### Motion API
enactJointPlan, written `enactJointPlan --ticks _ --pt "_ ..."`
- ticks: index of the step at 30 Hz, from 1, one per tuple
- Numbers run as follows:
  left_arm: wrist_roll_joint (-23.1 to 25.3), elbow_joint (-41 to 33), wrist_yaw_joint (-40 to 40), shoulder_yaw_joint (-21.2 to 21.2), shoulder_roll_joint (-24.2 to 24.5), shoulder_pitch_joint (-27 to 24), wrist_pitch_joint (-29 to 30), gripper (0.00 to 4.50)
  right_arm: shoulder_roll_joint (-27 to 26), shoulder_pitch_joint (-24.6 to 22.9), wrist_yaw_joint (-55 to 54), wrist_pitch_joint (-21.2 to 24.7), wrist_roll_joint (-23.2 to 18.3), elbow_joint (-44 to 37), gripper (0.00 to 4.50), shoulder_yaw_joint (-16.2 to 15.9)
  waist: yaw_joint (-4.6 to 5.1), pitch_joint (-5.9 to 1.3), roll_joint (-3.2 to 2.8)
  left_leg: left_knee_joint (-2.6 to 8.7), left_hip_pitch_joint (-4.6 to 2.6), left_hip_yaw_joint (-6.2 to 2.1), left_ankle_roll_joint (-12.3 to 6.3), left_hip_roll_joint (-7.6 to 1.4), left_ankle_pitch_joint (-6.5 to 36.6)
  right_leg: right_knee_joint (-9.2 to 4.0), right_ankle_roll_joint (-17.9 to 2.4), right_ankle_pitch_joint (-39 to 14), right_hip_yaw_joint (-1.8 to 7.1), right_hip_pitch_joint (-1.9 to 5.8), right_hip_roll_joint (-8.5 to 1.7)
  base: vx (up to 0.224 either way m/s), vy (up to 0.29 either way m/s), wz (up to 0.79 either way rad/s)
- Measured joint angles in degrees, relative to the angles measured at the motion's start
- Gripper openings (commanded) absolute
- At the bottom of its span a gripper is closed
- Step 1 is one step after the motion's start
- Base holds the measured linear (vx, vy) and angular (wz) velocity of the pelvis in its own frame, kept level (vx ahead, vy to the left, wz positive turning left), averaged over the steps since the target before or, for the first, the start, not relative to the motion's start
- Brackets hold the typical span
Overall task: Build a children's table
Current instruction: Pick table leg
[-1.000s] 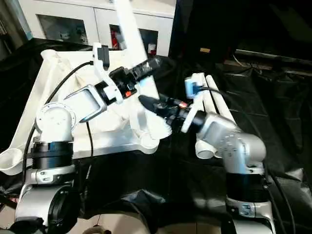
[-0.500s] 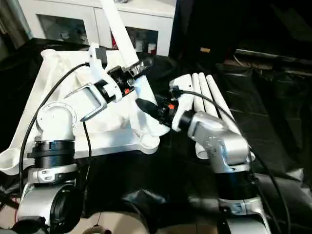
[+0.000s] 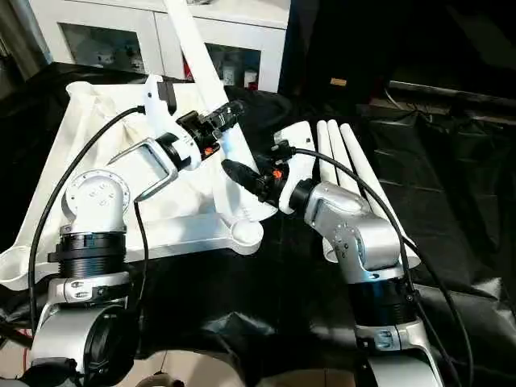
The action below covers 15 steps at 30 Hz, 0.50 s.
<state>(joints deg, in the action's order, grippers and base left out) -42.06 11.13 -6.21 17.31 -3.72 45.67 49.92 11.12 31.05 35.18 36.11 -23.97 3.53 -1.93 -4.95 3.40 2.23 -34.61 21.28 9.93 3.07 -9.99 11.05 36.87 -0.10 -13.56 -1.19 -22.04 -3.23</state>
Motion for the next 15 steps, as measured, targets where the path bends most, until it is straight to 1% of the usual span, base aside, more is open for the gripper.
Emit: enactJointPlan --ticks 1,2,3,4,5,7,8,10,11,15 --pt "0.56 -0.01 -0.86 -0.63 0.42 -0.09 -0.38 1.92 -0.12 0.09 0.04 0.53 -0.37 0.0 2.43 0.24 -0.01 0.0 0.0 0.0 -0.01 0.0 0.0 0.0 0.0 0.0 0.0 0.0 0.0 0.0 0.0 0.0 0.0 0.0" --pt "1.18 -0.03 -2.08 -1.76 1.2 -0.21 -0.66 1.91 -0.26 0.13 0.15 1.34 -0.88 0.0 2.57 0.42 -0.01 0.0 0.0 0.02 -0.01 0.0 -0.01 0.0 0.0 0.0 0.0 0.0 0.0 0.0 0.0 0.0 0.0 0.0" --pt "1.47 -0.05 -2.97 -2.47 1.58 -0.31 -0.86 1.9 -0.36 0.13 0.23 1.94 -1.31 -0.01 2.6 0.46 -0.03 0.01 -0.01 0.03 -0.01 0.0 0.0 0.0 0.0 0.0 0.0 0.0 0.0 0.0 0.0 0.0 0.0 0.0" --pt "1.69 -0.1 -4.03 -3.39 1.86 -0.45 -0.96 1.89 -0.37 0.13 0.36 2.44 -1.54 -0.01 2.76 0.48 -0.03 0.01 -0.01 0.02 -0.01 0.0 -0.01 0.0 0.0 -0.01 0.0 0.0 0.0 0.0 0.0 0.0 0.0 0.0" --pt "2.26 -0.28 -6.13 -4.93 2.85 -0.74 -1.28 1.89 -0.01 0.12 1.04 3.24 -2.3 -0.08 2.76 0.48 -0.05 0.01 -0.01 0.02 0.0 0.0 -0.01 0.0 0.0 -0.02 0.0 0.0 0.0 0.0 0.0 0.0 0.0 0.0" --pt "2.72 -0.9 -12.25 -8.48 5.68 -1.23 -1.54 1.88 3.78 -0.24 5.87 5.58 -4.52 -1.38 3.01 0.14 -0.36 0.03 -0.04 0.03 0.06 0.0 -0.02 0.0 0.0 -0.1 0.01 0.0 -0.01 0.0 0.0 0.0 0.0 0.0" --pt "2.84 -1.01 -14.61 -9.39 6.7 -1.23 -1.61 1.88 4.94 -0.33 7.48 6.33 -5.31 -2.0 3.11 0.15 -0.33 0.02 -0.04 0.03 0.05 0.0 -0.03 0.0 0.01 -0.13 0.01 0.01 -0.01 0.01 0.0 0.0 0.0 0.0" --pt "2.94 -1.4 -18.53 -10.89 8.39 -1.23 -1.65 1.88 6.27 -0.79 9.65 7.46 -6.49 -3.2 3.16 0.32 -0.22 0.02 -0.04 0.03 0.04 0.0 -0.03 0.0 0.01 -0.13 0.01 0.01 -0.01 0.01 0.0 0.0 0.0 0.0" --pt "2.95 -1.39 -21.51 -11.82 9.65 -1.23 -1.62 1.88 7.04 -0.92 11.1 8.46 -7.76 -3.41 3.18 0.4 -0.17 0.03 -0.04 0.03 0.04 0.0 -0.04 0.0 0.01 -0.11 0.01 0.01 -0.02 0.01 0.0 0.0 0.0 0.0" --pt "2.65 -1.38 -27.95 -13.09 11.39 -1.22 -1.62 1.88 8.58 -1.27 14.37 10.59 -9.98 -3.58 3.18 0.4 0.01 0.11 -0.17 0.04 -0.01 0.0 -0.03 0.0 0.0 -0.05 0.01 0.01 -0.02 0.01 0.0 0.0 0.0 0.0"
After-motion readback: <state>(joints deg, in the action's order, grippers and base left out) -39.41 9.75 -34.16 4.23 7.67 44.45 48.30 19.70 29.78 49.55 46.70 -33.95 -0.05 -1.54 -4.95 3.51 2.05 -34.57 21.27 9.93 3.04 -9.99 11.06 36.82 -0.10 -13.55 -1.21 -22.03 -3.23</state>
